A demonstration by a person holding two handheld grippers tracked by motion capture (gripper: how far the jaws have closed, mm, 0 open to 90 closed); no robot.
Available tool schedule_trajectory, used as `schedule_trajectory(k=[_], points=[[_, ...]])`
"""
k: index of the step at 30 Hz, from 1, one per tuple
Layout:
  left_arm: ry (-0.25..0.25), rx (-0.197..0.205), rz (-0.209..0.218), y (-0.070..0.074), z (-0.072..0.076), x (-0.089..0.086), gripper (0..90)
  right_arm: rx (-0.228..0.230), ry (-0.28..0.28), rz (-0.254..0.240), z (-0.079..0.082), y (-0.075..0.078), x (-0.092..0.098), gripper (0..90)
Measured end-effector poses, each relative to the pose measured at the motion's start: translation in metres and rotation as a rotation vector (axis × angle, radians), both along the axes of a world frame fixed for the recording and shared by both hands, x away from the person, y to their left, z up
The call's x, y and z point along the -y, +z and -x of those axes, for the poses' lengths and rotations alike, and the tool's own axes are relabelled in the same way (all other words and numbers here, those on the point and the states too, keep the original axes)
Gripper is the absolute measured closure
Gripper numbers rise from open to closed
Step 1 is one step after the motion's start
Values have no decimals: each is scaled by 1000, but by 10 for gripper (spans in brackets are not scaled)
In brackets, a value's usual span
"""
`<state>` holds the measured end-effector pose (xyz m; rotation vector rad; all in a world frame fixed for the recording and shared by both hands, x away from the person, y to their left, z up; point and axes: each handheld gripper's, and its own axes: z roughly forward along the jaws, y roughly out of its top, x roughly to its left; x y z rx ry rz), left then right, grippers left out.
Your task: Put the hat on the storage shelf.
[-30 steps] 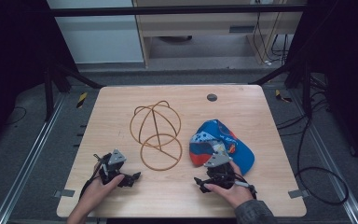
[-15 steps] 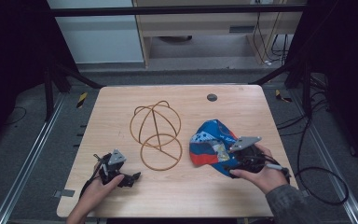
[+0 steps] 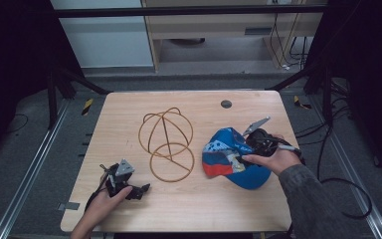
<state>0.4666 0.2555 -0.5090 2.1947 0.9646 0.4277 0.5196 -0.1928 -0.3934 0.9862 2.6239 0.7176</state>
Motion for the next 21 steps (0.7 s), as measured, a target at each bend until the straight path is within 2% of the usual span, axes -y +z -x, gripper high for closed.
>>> schedule_trajectory(k=[7,8,11,14,17,20,21], points=[[-1,0,-1,0,0,0,0,-56,-15,-9,-17,-11,-6,307],[-1,0,0,0,0,0,0,-68,-20,-3,-20,-14,-7,335],[-2,0,0,0,0,0,0,-70,-26,3,-23,-16,-8,351],[-4,-1,0,0,0,0,0,-76,-24,-5,-27,-19,-8,405],[-4,0,0,0,0,0,0,-105,-5,-1,-29,-25,-10,522],[-4,0,0,0,0,0,0,-114,-1,0,-30,-26,-10,689],[-4,0,0,0,0,0,0,-114,-1,0,-30,-26,-10,689]])
